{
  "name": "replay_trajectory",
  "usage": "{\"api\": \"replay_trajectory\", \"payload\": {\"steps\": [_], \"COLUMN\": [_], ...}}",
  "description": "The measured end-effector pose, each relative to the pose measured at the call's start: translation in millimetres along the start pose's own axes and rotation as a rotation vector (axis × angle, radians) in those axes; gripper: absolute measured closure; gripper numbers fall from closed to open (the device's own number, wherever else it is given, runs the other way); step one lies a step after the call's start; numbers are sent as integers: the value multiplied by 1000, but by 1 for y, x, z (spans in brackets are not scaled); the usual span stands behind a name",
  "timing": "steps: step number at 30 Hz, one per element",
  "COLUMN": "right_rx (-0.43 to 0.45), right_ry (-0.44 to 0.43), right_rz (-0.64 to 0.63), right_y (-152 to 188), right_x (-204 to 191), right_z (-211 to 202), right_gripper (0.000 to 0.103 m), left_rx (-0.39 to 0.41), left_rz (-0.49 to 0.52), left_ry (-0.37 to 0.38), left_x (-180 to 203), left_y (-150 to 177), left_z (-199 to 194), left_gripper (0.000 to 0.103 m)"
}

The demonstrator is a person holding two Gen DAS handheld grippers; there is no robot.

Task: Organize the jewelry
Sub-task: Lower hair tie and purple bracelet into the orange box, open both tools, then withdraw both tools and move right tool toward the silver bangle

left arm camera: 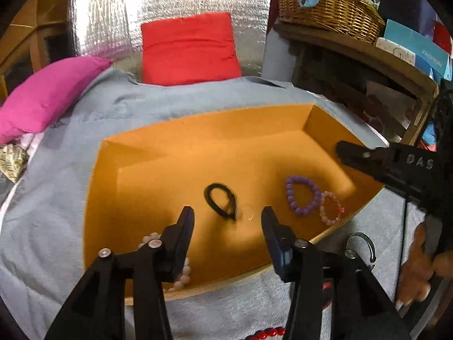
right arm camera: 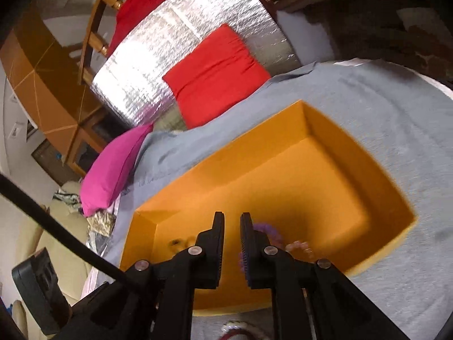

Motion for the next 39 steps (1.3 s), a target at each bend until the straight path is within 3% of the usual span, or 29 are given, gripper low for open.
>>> {"api": "replay_trajectory", "payload": {"steps": [11, 17, 20, 22, 25, 30, 39], "right_rx": [55, 73, 85, 62, -11, -83, -223], "right_ry": [61, 92, 115, 137, 235, 299, 318], "right_rz": [39, 76, 88, 90, 34, -26, -173], "right_y": [-10, 1, 13, 29, 59, 90, 129], "right_x": [44, 68, 75, 79, 77, 59, 8], "right_z": [-73, -106, -118, -122, -118, -118, -113], "right_gripper": [89, 89, 76, 71, 71, 71, 61], "left_rx": [58, 48, 52, 49, 41, 13, -4], "left_rz": [25, -71, -48, -42, -34, -3, -10], "left_ry": [-103, -105, -145, -138, -135, -177, -140], "left_x": [-13, -25, -25, -27, -34, -53, -70], "left_y": [27, 46, 56, 62, 74, 92, 101], "left_z": [-50, -69, -80, -87, -99, -107, -114], "left_gripper": [38, 38, 37, 37, 37, 37, 37]}}
Point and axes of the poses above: each gripper's, at about its wrist camera, not at the fingertips, and z roughly the way its jaws point, x to its right, y to its underside, the point moved 5 cm from there along z, roughly the way its jaws point, and after that the axes turned 2 degrees about x, right-handed, at the moved point
